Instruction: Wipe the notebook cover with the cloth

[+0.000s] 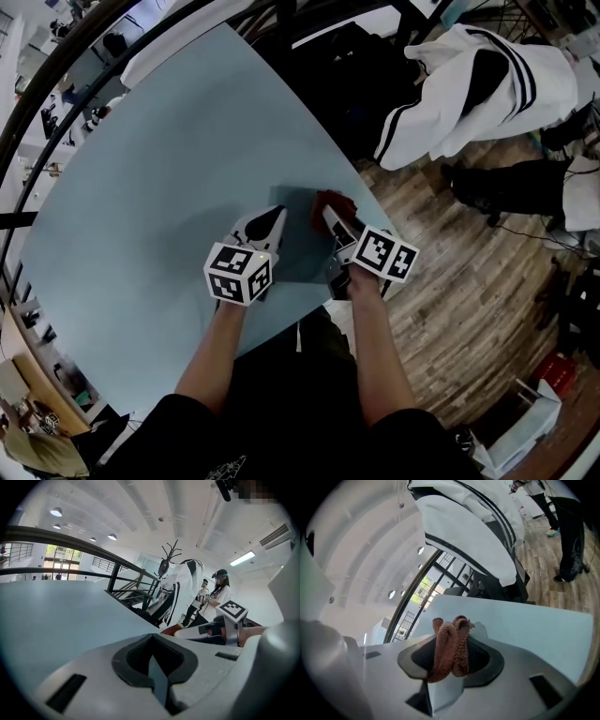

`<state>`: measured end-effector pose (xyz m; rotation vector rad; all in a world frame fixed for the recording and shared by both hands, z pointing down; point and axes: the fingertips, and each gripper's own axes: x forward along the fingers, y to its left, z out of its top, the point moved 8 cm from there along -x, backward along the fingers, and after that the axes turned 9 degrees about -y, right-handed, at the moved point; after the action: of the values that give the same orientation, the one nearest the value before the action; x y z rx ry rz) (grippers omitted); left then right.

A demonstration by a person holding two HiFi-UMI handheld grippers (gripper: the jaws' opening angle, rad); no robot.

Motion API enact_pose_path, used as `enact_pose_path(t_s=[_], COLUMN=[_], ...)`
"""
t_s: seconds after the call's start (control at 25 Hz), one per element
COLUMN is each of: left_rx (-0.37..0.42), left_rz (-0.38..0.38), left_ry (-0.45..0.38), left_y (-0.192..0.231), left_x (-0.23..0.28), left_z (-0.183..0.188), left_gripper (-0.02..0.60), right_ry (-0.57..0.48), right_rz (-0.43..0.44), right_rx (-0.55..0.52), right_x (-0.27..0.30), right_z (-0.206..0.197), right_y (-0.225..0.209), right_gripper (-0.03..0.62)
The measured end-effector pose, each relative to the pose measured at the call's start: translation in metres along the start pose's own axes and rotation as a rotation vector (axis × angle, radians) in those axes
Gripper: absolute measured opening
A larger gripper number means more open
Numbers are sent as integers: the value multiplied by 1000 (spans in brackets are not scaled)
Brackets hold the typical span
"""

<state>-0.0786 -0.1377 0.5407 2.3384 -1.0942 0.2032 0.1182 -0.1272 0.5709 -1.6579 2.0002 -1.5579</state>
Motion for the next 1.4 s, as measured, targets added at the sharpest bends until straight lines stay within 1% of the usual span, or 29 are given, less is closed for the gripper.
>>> enact_pose_path(t_s=[0.28, 0.52, 0.68, 0.92, 1.16, 1.4], left_rx=[-3, -7, -11, -11, -9, -16], left_rz=[47, 72, 79, 84, 82, 78], left_ry=[-10, -13, -12, -3, 10, 20], left_y=[11, 17, 20, 20, 25, 24], left_x=[-21, -35, -41, -34, -38, -36], left_z=[0, -1, -2, -5, -8, -10], left_gripper=[8, 8, 8, 8, 8, 8], right_ry=[51, 83, 94, 113, 124, 124], right_rz=[52, 83, 90, 97, 81, 67], right_rx=[-16, -21, -11, -2, -4, -1], right_x=[11, 19, 24, 31, 36, 35], right_z=[-24, -42, -52, -58, -69, -65], right_y=[24, 40, 47, 45, 45, 39], right_gripper=[147, 147, 147, 147, 146, 146])
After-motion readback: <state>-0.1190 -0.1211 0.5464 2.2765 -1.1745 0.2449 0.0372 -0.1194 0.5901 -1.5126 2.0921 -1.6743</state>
